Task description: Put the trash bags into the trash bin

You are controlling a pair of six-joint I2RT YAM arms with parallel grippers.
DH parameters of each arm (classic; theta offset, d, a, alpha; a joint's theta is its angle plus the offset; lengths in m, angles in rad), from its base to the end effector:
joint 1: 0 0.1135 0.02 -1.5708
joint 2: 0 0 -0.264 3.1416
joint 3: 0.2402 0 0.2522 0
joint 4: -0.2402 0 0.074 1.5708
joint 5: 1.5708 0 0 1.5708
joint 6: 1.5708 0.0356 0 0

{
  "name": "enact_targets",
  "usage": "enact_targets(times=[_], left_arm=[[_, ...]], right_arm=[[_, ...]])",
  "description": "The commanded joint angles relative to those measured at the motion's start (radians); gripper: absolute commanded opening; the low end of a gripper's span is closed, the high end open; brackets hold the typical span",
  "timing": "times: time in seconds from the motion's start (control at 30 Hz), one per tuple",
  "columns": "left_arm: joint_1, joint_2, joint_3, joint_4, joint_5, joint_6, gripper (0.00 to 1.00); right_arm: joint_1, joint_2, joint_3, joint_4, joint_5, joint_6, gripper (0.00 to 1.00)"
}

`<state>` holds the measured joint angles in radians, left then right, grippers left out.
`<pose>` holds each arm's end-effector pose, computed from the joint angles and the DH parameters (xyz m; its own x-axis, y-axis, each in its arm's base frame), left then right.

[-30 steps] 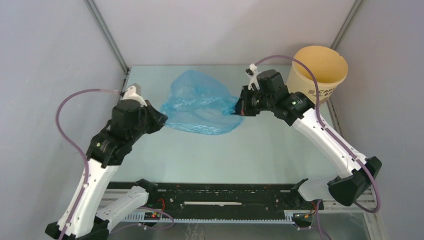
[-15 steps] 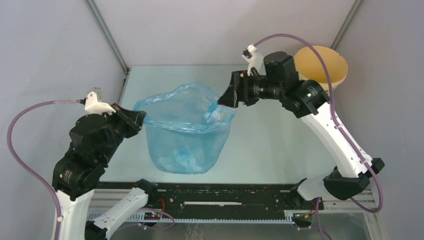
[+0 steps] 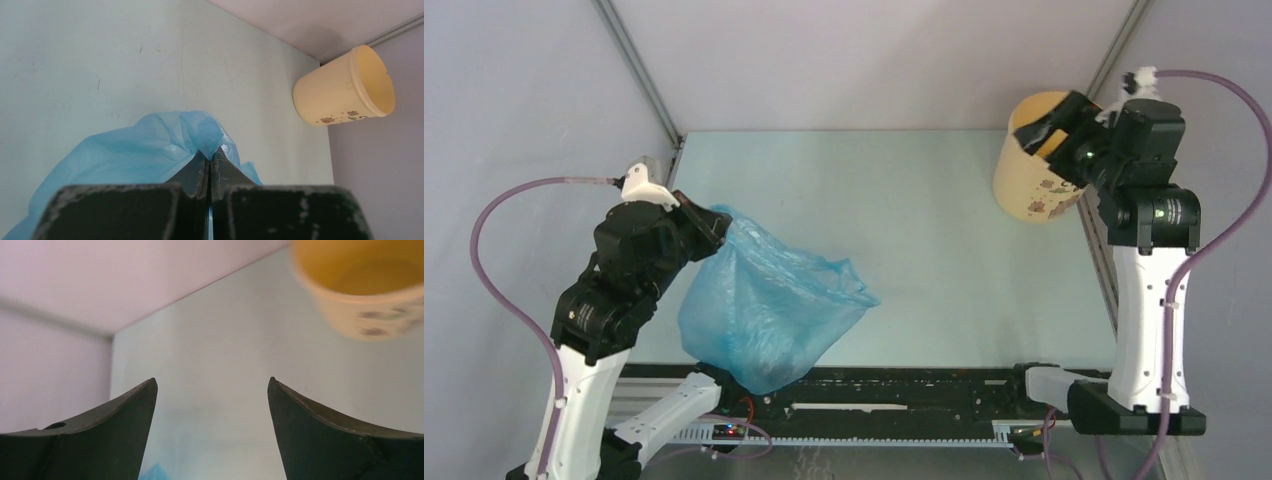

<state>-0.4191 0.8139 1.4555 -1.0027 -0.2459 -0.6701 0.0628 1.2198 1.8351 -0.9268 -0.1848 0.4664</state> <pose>0.0954 -0.0330 0.4617 -0.3689 -0.4951 -0.7866 -0.0541 0.8563 -0.5136 0.1976 0.0190 0.5184 -0.3794 0.4190 -0.8249 -0.0735 0.8751 0.4783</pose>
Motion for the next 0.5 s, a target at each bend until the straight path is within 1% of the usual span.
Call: enact_targets(times=[0.0, 0.1, 0.2, 0.27, 0.33, 0.37, 0.47], left_arm=[[0.005, 0.031, 0.058, 0.044, 0.029, 0.053, 0.00], [0.005, 0.060, 0.113, 0.033, 0.028, 0.096, 0.00], [0.005, 0.087, 0.178, 0.016, 0.017, 0.132, 0.00], [0.005, 0.104, 0.220, 0.011, 0.009, 0.156, 0.00], [0.004, 0.117, 0.252, 0.012, -0.001, 0.179, 0.00], [0.005, 0.123, 0.265, 0.012, -0.006, 0.193, 0.00], [0.004, 0.138, 0.296, 0.008, -0.035, 0.225, 0.00]], right_arm=[[-0.209, 0.052, -0.089, 0.005, 0.215, 0.198, 0.90], [-0.303, 0.126, -0.083, -0.012, 0.259, 0.249, 0.92], [-0.360, 0.217, -0.070, -0.004, 0.282, 0.237, 0.93], [-0.397, 0.269, -0.058, 0.002, 0.276, 0.231, 0.94], [-0.433, 0.324, -0.044, 0.019, 0.236, 0.235, 0.94], [-0.445, 0.358, -0.027, 0.011, 0.233, 0.241, 0.94], [-0.445, 0.447, 0.031, -0.042, 0.292, 0.252, 0.94]])
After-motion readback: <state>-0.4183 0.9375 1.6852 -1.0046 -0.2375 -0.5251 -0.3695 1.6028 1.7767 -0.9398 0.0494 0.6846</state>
